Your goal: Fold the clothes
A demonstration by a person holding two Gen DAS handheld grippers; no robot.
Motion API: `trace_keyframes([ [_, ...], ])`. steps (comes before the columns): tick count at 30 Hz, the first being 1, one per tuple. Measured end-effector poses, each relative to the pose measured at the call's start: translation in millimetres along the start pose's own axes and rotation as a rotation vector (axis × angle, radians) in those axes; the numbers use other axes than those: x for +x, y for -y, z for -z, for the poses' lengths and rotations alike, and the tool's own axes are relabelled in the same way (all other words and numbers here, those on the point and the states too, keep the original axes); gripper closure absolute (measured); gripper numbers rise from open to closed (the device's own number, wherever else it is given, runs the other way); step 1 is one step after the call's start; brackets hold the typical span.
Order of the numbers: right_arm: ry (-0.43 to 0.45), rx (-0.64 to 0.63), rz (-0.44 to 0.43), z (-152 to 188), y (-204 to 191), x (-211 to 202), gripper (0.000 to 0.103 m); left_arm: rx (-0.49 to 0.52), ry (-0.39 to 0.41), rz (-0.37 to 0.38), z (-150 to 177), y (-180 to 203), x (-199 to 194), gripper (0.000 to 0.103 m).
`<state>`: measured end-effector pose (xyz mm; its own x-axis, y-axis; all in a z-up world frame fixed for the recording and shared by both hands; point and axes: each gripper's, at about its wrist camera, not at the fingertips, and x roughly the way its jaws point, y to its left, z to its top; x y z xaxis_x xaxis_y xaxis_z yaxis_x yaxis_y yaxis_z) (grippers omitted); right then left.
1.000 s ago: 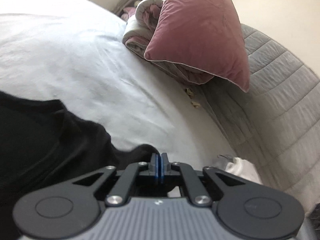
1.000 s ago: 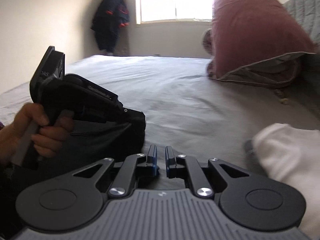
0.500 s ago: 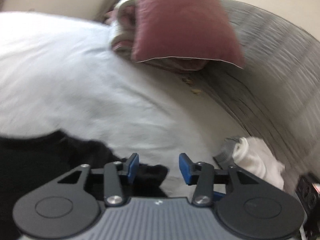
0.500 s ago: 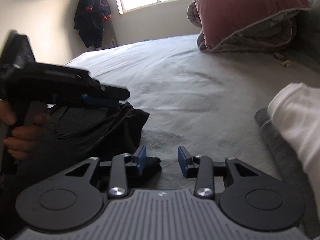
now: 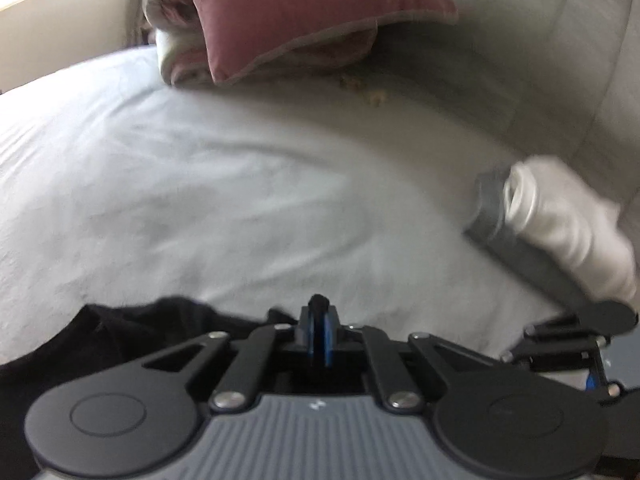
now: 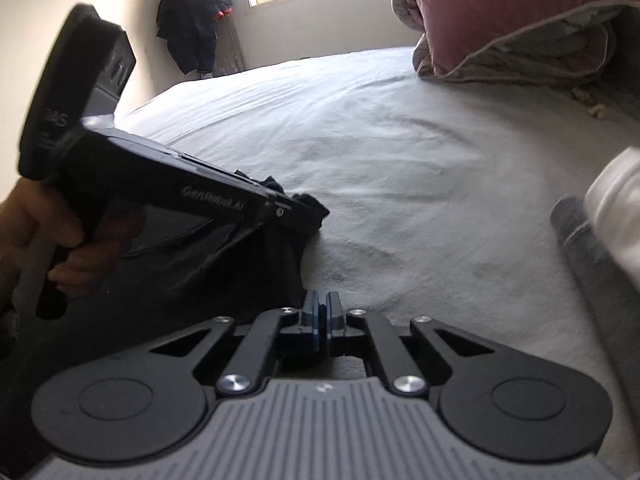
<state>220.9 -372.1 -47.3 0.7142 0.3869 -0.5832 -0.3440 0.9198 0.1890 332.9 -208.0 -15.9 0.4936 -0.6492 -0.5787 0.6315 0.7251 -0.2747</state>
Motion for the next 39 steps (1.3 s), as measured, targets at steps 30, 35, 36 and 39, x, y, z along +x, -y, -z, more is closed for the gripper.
trace_keyframes([
  [30, -0.066, -0.016, 0.143, 1.3, -1.7, -10.0, 0.098, -0.150, 0.039, 0.019, 2.8, -38.0, 12.6, 0.052],
  [35, -0.038, -0.075, 0.175, 2.9, -0.6, -36.9, 0.098, -0.105, -0.017, 0.070, -0.3, -18.2, 35.8, 0.047],
  [36, -0.045, -0.089, 0.170, 3.4, -2.6, -36.8, 0.098, -0.089, -0.035, 0.071, -1.0, -13.6, 40.6, 0.046],
  [39, -0.111, -0.149, 0.167, 8.6, -9.8, -24.1, 0.098, -0.038, -0.071, 0.063, -2.6, -1.8, 50.1, 0.043],
])
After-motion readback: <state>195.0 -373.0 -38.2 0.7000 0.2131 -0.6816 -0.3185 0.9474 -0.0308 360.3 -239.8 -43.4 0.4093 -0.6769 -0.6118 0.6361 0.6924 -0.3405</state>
